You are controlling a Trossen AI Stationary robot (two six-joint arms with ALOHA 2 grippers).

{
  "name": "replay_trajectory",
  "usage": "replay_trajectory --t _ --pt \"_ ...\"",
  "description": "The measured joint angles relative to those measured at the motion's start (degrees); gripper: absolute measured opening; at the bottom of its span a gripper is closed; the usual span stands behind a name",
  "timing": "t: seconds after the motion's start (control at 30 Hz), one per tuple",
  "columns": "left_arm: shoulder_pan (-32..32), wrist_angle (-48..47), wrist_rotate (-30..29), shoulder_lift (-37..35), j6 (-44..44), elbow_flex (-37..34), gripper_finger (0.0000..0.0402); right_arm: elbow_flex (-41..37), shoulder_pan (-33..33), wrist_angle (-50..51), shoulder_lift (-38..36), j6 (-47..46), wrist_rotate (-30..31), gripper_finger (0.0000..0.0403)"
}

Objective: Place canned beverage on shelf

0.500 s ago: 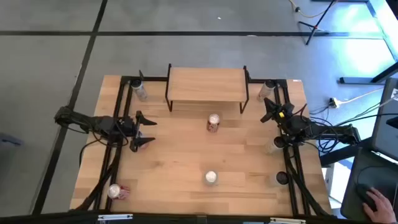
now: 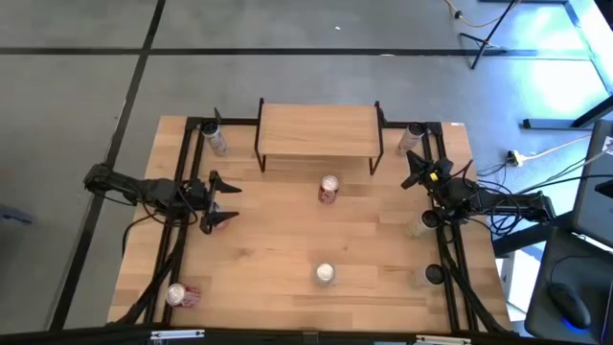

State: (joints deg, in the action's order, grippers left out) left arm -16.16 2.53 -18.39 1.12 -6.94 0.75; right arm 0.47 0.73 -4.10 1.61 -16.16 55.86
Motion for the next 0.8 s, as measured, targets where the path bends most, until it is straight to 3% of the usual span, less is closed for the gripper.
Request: replay_trajectory --t 0.6,0.73,0.8 --pt "0.01 0.01 0.00 0.00 0.06 0.00 0.0338 0.00 -0.01 -0.02 0.02 0.01 0.00 0.0007" --pt "0.00 2.19 -2.59 0.00 8.17 0.00 0.0338 0.00 -0.02 -0.02 0.00 0.00 0.00 0.0007" --pt "0.02 4.51 -3.55 0.00 7.92 0.00 0.0338 0.00 -0.02 -0.02 0.02 0.01 0.00 0.0007"
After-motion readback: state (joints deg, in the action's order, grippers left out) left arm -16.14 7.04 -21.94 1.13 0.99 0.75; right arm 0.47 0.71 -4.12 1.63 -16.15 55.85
